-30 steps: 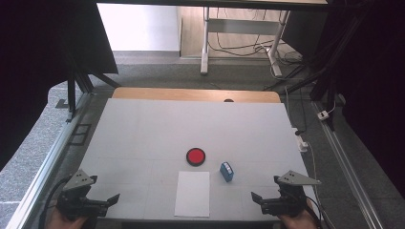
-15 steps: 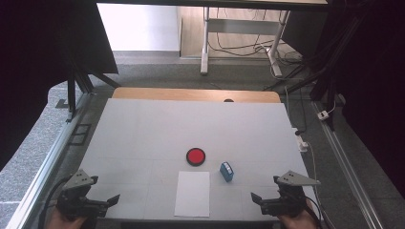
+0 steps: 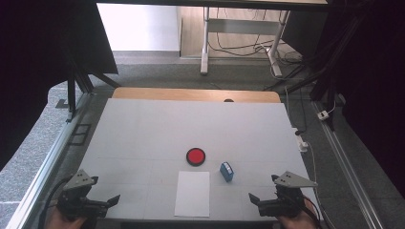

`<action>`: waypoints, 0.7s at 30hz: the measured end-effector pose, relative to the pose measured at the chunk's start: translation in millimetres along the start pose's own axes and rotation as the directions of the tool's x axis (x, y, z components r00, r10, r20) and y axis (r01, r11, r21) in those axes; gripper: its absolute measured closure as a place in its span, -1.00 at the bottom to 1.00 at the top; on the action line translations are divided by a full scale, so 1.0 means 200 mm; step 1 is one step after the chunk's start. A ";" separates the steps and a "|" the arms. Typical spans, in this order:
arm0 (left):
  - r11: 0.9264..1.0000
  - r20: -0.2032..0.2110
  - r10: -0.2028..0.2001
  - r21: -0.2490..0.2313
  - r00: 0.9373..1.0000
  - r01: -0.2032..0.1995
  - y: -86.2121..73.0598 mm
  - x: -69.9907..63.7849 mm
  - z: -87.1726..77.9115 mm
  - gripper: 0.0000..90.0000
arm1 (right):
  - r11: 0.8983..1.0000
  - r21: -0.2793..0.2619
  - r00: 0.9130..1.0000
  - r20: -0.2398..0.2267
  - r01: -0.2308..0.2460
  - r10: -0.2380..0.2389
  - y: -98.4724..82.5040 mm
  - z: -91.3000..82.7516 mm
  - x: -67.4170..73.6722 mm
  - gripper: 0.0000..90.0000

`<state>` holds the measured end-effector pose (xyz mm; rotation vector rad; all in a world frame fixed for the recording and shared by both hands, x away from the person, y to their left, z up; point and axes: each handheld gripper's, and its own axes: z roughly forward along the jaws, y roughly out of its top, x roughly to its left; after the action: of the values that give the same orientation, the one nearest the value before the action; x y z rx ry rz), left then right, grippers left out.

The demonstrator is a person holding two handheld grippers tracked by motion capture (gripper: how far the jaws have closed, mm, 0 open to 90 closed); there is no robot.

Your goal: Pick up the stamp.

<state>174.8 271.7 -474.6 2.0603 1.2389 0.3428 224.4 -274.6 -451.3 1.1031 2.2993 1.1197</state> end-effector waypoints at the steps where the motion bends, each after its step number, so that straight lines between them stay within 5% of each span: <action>1: 1.000 0.000 0.002 0.002 1.000 -0.002 0.00 0.00 0.00 -1.00 | 1.000 -0.005 1.000 0.002 0.022 -0.022 0.02 0.00 0.01 -1.00; 21: 1.000 -0.013 -0.003 -0.004 1.000 0.003 0.00 0.00 0.00 -1.00 | 0.999 -0.010 0.998 -0.048 0.048 -0.048 0.07 0.07 0.07 -1.00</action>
<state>174.0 271.8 -474.6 2.0556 1.2480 0.3570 230.6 -251.2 -449.7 1.0222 2.3427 1.1494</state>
